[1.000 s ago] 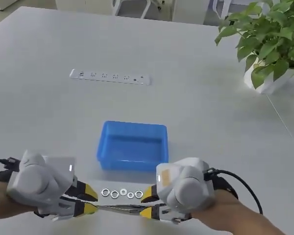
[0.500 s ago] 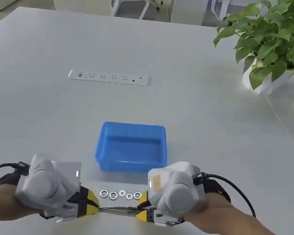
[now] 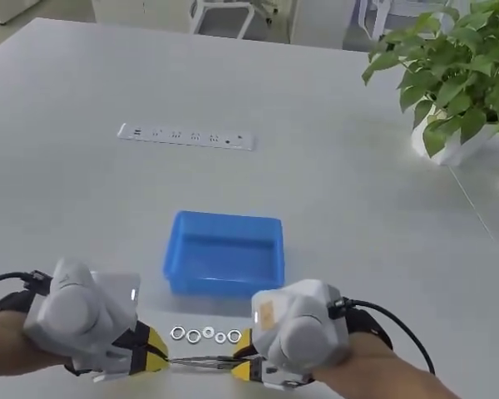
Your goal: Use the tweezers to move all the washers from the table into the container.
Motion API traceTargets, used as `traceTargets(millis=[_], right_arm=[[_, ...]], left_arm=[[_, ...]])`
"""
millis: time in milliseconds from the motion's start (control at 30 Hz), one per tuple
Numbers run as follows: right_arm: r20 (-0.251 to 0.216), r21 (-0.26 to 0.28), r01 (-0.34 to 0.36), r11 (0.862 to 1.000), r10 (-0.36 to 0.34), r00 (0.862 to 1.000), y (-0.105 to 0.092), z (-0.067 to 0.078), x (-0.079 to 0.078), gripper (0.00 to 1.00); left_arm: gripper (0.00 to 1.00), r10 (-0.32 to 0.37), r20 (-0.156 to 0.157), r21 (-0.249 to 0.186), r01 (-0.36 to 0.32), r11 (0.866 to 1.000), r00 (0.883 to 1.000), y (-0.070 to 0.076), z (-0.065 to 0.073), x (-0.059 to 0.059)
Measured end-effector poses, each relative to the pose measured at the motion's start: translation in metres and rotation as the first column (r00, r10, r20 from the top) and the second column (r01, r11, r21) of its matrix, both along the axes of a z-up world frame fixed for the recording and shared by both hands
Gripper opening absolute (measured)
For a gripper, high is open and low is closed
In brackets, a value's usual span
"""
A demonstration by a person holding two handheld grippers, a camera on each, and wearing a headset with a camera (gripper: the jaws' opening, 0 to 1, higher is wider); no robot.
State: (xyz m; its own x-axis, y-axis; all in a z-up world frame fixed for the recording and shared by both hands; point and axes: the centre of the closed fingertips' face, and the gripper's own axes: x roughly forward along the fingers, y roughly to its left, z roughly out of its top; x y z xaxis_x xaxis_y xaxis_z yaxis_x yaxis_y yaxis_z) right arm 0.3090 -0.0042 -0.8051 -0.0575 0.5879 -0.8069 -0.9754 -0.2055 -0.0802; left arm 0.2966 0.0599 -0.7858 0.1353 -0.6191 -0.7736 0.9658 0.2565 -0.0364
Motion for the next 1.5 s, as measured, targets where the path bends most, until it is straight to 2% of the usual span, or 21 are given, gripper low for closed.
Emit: traceTargets(millis=[167,433,600,733,1067,1500], right_arm=[[-0.001,-0.001,0.004,1.000,-0.004,1.000,-0.001,0.000,0.000,0.12],[-0.009,0.017,0.014,1.000,-0.014,1.000,0.001,0.005,0.000,0.12],[-0.012,0.030,0.029,0.999,-0.028,1.000,0.002,0.007,0.000,0.14],[-0.020,0.053,0.041,0.998,-0.040,0.999,0.003,0.010,-0.001,0.17],[-0.033,0.085,0.061,0.995,-0.058,0.998,0.006,0.013,-0.002,0.18],[-0.018,0.094,0.075,0.993,-0.073,0.997,0.006,0.020,0.004,0.13]], left_arm=[[0.05,0.000,0.017,-0.018,0.001,1.000,1.000,-0.005,0.020,0.000],[0.05,-0.019,0.028,-0.012,0.019,1.000,0.999,-0.013,0.042,0.002],[0.05,-0.042,0.052,-0.011,0.042,0.999,0.998,-0.022,0.056,0.007],[0.05,-0.059,0.064,-0.007,0.060,0.998,0.996,-0.028,0.062,0.010],[0.05,-0.089,0.069,-0.004,0.089,0.996,0.994,-0.036,0.068,0.012],[0.05,-0.135,0.104,-0.006,0.137,0.991,0.985,-0.055,0.081,0.016]])
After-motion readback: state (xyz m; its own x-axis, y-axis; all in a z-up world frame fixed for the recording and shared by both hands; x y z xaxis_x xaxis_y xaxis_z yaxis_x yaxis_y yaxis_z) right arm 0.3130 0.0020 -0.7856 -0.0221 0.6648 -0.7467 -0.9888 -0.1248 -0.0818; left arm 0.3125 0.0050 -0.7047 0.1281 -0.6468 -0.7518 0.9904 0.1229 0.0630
